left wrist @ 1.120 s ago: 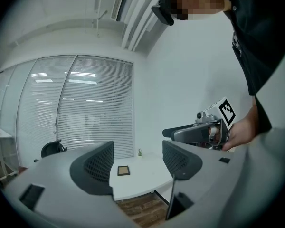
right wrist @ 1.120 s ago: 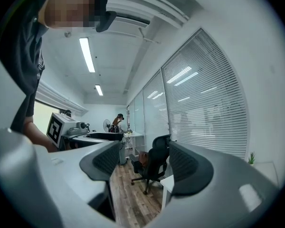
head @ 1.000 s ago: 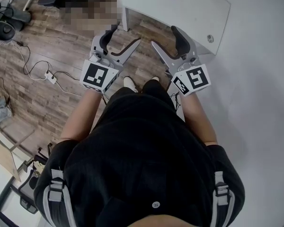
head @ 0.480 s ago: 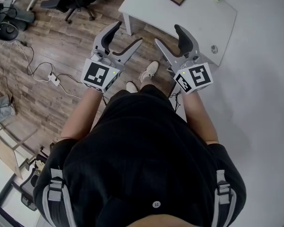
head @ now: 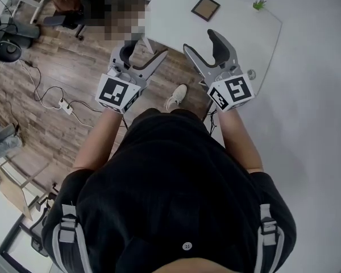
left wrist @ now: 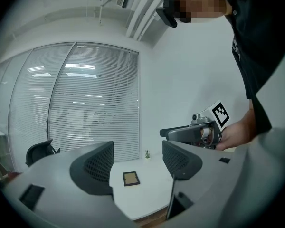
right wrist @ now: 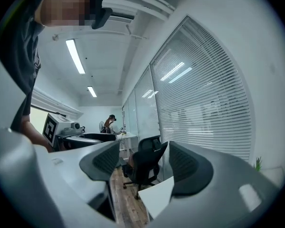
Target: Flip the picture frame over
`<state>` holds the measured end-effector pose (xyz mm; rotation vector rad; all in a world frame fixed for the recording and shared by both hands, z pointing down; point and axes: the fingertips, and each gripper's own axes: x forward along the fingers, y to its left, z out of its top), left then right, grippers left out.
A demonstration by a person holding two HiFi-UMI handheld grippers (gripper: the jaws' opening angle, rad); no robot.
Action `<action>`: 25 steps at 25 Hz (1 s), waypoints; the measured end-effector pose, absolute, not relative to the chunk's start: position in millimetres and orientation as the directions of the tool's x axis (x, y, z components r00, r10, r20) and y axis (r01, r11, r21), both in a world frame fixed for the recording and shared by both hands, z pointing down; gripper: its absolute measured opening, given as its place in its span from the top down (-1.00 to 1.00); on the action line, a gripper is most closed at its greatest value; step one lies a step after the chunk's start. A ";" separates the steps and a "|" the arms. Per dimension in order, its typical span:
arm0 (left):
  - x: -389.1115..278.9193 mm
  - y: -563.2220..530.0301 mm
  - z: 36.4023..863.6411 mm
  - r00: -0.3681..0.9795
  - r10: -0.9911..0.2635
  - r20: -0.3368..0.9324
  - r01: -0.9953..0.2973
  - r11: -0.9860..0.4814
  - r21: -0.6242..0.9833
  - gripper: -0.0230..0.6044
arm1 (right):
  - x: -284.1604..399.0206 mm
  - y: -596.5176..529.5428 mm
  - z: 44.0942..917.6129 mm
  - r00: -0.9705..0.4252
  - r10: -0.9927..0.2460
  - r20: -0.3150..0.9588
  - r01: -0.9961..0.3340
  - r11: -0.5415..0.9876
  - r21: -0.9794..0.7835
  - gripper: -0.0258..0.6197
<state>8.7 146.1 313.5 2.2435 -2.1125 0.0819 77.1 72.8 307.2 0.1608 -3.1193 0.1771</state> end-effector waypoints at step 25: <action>-84.5 -33.7 322.1 0.199 -0.976 0.085 -0.980 -0.200 0.002 -0.06 | -3.0 -101.2 337.2 -0.964 -0.259 0.059 -0.265 0.952 -0.155 -0.09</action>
